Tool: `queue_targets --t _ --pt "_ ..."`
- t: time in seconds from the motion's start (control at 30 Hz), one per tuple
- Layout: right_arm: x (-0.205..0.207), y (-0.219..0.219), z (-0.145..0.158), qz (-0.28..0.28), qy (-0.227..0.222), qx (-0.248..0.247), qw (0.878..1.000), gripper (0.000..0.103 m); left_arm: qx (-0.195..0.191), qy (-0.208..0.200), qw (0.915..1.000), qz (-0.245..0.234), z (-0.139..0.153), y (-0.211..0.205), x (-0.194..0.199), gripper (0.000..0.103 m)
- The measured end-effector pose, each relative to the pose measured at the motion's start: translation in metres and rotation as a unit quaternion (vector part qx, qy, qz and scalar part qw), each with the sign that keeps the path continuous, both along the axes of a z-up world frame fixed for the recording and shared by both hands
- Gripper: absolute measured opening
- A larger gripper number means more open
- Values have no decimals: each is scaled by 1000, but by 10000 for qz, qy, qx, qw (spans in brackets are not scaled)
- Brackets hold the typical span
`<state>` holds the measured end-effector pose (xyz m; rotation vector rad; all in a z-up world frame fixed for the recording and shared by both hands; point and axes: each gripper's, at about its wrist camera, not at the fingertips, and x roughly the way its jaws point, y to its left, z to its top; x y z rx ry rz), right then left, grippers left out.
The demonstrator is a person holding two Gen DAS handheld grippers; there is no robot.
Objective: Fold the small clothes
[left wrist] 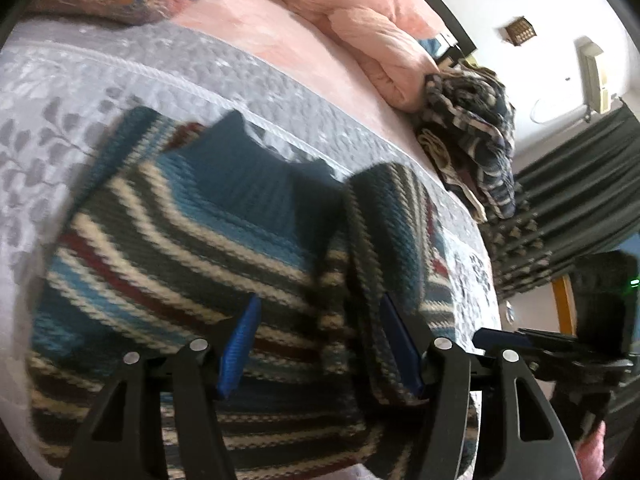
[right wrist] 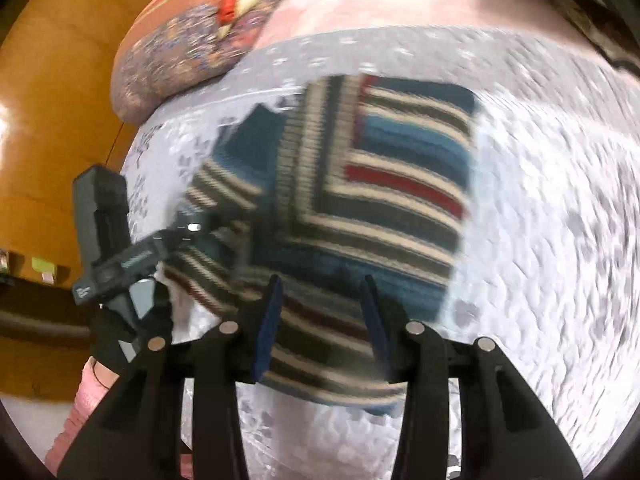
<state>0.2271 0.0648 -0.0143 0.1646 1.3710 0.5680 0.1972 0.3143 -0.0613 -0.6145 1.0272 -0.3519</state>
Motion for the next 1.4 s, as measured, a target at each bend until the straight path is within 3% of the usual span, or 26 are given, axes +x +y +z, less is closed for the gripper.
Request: queue_targets --t 0.2,0.57,0.6,0.67,0.8,1.07,1.4 --pt "-2 -32 -44 -388 284 188 9987 41 -239 -54 9994 -232 -7 -20 7 65" --pt "-2 -39 -51 -376 272 523 9976 41 -439 -2 9976 -541 -15 -61 23 67" --pt "-2 -39 -51 -362 258 524 9976 42 -438 -16 9975 -555 -14 -63 24 63" --pt "-3 -41 -52 -342 239 512 9978 45 -286 -8 9981 -553 -13 -70 26 42" --pt "-4 -42 -50 -297 204 501 9981 45 -112 -124 9982 -568 -10 -75 24 29" --pt "3 -68 -36 -616 128 881 9941 45 -399 -575 9969 -366 14 -47 13 24" --pt "-5 -41 -52 -294 270 1017 9940 45 -123 -1007 9948 -11 48 36 -4 24"
